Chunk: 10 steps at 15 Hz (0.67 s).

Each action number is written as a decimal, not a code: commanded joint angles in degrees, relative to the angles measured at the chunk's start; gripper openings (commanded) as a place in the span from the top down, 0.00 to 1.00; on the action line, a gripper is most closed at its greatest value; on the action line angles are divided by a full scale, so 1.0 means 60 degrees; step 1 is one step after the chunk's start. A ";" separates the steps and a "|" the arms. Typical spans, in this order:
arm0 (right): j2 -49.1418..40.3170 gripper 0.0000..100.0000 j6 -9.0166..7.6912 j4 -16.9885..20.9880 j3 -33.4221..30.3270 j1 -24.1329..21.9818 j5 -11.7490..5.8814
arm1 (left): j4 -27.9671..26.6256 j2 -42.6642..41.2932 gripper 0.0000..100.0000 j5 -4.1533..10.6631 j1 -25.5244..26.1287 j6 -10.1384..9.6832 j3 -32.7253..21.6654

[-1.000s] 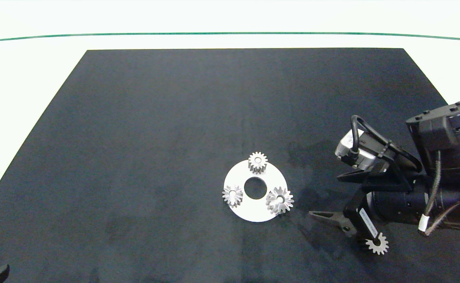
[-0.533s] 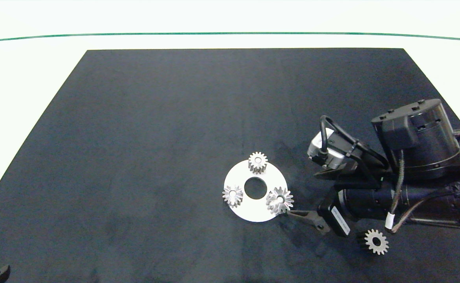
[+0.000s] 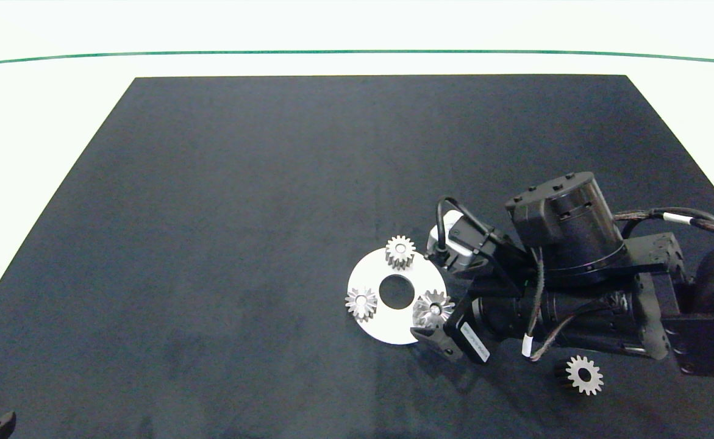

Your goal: Remove an incorrectly installed larger gear and replace it with the correct smaller gear

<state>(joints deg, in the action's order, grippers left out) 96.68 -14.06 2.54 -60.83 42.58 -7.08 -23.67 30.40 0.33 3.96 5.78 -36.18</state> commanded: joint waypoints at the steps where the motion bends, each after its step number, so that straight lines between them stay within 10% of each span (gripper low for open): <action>1: 0.0336 0.00 -0.0030 0.0017 -0.0145 0.0125 -0.0123 | -0.0024 -0.0028 0.00 0.0004 -0.0001 0.0004 0.0010; 10: 0.0644 0.07 -0.0309 -0.0012 -0.0320 0.0095 -0.0416 | -0.0024 -0.0028 0.00 0.0004 -0.0001 0.0004 0.0010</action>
<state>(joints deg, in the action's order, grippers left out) 100.52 -15.79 2.47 -62.70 43.11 -9.53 -23.67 30.29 0.30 3.96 5.75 -36.11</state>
